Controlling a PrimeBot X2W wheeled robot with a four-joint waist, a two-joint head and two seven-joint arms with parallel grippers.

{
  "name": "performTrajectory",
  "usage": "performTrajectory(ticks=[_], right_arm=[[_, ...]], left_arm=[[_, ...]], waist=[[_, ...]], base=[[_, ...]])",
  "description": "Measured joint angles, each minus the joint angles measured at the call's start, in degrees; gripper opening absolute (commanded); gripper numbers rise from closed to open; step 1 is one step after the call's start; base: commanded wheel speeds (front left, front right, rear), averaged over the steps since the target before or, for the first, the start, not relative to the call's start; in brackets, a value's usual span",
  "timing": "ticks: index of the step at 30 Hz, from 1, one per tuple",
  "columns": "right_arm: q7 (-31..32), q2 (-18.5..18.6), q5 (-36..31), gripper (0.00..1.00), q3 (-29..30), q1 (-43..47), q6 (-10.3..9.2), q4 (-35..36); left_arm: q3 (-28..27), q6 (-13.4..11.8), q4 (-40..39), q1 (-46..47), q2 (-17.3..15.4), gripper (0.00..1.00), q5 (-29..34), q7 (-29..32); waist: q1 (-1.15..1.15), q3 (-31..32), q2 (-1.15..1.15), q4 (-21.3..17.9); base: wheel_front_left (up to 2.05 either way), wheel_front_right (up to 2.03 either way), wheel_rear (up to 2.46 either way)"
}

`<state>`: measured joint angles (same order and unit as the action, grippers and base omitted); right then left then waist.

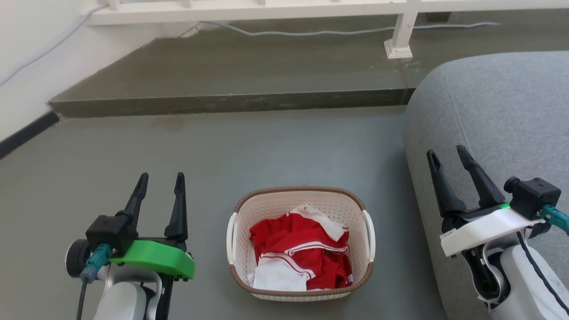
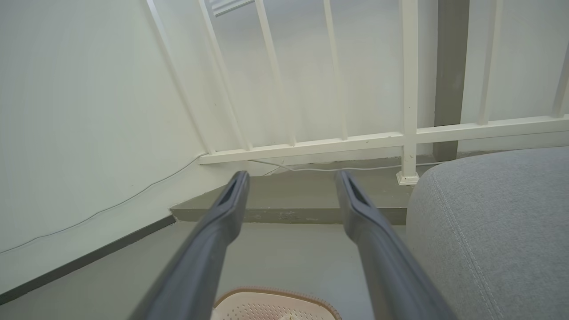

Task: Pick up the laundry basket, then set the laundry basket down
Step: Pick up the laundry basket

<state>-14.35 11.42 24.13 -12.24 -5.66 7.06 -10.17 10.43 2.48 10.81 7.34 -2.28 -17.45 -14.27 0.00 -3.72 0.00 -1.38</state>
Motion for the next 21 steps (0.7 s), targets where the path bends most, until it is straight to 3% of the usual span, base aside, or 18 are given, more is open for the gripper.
performTrajectory(ticks=[21], right_arm=[[-0.08, 0.97, 1.59, 1.00, -0.51, -8.07, 0.00, -3.58]], left_arm=[[1.43, -0.98, 1.37, 8.98, 0.07, 1.00, 0.08, -0.15]], waist=[[0.00, -13.64, 0.00, -1.79]], base=[[0.00, 0.00, 0.00]])
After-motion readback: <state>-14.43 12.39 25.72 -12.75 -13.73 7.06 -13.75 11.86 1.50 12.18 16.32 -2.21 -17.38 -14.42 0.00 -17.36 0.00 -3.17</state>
